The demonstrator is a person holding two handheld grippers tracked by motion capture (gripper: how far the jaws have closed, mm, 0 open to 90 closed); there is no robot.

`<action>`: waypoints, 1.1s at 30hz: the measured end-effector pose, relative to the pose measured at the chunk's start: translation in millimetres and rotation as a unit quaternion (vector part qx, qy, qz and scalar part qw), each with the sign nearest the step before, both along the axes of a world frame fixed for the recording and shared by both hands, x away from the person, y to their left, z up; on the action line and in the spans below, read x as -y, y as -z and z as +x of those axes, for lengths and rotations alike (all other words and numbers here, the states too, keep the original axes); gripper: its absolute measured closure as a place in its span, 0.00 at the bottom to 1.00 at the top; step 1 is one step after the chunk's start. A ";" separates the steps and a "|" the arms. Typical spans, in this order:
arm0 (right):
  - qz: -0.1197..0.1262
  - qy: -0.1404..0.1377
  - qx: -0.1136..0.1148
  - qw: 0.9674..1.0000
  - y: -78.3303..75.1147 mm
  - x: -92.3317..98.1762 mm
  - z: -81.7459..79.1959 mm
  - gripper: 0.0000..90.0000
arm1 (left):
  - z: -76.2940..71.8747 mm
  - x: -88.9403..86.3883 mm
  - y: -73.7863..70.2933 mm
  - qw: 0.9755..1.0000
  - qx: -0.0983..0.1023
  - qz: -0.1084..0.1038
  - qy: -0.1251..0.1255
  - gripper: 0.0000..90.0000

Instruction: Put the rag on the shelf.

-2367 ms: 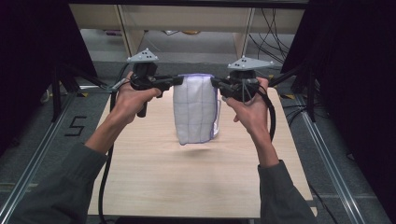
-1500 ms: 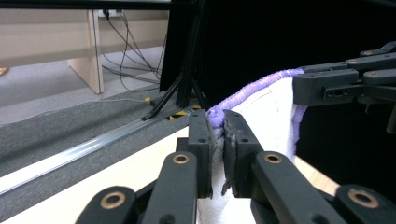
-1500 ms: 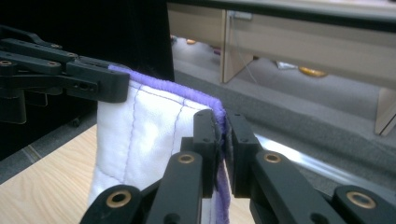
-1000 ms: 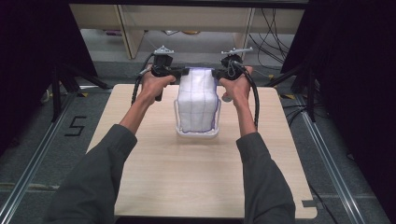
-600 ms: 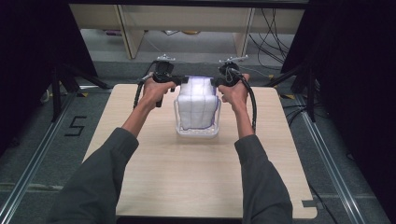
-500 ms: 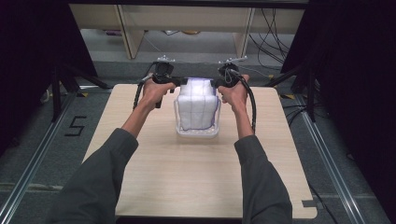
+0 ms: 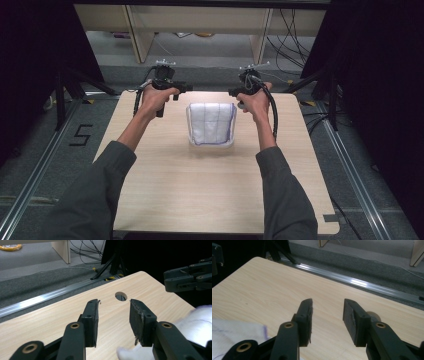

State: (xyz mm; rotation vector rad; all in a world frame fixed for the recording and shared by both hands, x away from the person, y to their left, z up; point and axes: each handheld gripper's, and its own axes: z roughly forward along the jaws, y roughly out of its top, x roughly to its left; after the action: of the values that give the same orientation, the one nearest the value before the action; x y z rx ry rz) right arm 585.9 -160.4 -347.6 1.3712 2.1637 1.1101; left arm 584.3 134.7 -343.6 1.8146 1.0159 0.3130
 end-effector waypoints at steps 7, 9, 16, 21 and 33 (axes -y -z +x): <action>0.006 0.010 -0.001 1.000 -8.3 6.6 -11.7 0.65 | -7.8 -9.6 -1.0 1.000 -0.007 0.009 -0.002 0.62; 0.006 0.001 0.006 1.000 -9.5 8.9 -13.7 0.65 | -9.5 -11.5 -0.5 1.000 -0.009 0.011 0.001 0.62; 0.011 -0.008 0.018 1.000 -17.3 9.7 -25.4 0.61 | -22.2 -14.9 -1.7 1.000 -0.017 0.018 0.000 0.51; 0.020 -0.011 0.018 1.000 -21.6 11.2 -36.1 0.54 | -35.1 -18.7 -5.7 1.000 -0.018 0.016 0.007 0.43; 0.025 -0.034 0.025 0.999 -29.4 13.7 -61.1 0.51 | -71.5 -28.0 -9.1 0.999 -0.025 0.003 0.029 0.36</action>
State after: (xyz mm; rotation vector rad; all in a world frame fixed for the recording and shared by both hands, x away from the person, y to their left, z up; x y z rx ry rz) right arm 524.7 -174.0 -318.2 1.2853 2.1741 1.2182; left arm 512.8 162.7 -334.4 1.8614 0.9951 0.2371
